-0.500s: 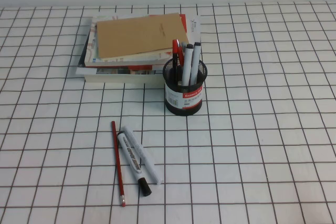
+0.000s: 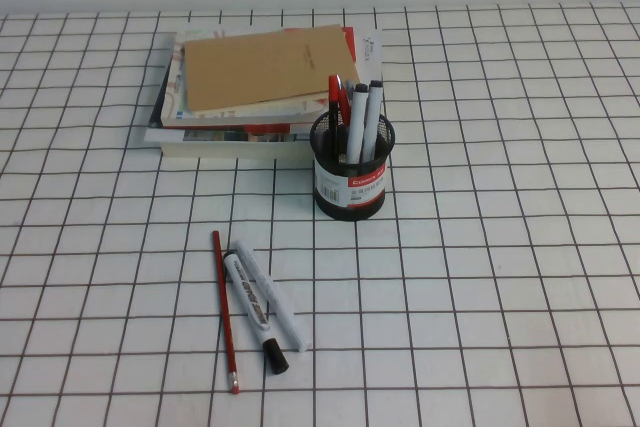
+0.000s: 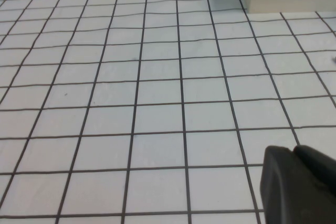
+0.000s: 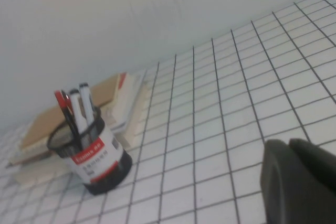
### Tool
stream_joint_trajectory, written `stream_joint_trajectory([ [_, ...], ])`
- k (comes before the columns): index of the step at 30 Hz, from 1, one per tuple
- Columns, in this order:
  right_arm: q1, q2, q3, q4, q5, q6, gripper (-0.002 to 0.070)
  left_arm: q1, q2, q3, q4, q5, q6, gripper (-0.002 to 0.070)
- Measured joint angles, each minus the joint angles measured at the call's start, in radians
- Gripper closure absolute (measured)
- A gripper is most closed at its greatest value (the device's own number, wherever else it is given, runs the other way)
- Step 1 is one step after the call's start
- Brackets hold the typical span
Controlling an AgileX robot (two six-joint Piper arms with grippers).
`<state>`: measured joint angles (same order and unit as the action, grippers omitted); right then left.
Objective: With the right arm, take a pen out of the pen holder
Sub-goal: 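Take a marker out of the pen holder and lay it on the table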
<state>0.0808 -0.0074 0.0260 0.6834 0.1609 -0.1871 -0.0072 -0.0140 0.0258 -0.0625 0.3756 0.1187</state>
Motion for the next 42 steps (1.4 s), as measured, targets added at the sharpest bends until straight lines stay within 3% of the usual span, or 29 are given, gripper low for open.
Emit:
stream_joint_trajectory([
  [5, 0.000, 0.000, 0.000, 0.109, -0.029, 0.000, 0.0692, 0.000, 0.000, 0.000, 0.000, 0.000, 0.000, 0.0680],
  [21, 0.000, 0.000, 0.000, 0.133, -0.036, -0.101, 0.0692, 0.000, 0.000, 0.000, 0.000, 0.000, 0.000, 0.0680],
  [28, 0.000, 0.008, -0.011, 0.242, 0.014, -0.101, 0.0692, 0.000, 0.000, 0.000, 0.000, 0.000, 0.000, 0.0679],
  [34, 0.000, 0.229, -0.189, 0.232, 0.184, -0.101, 0.0692, 0.000, 0.000, 0.000, 0.000, 0.000, 0.000, 0.0680],
  [42, 0.000, 0.613, -0.481, 0.037, 0.424, -0.103, 0.0692, 0.000, 0.000, 0.000, 0.000, 0.000, 0.000, 0.0679],
])
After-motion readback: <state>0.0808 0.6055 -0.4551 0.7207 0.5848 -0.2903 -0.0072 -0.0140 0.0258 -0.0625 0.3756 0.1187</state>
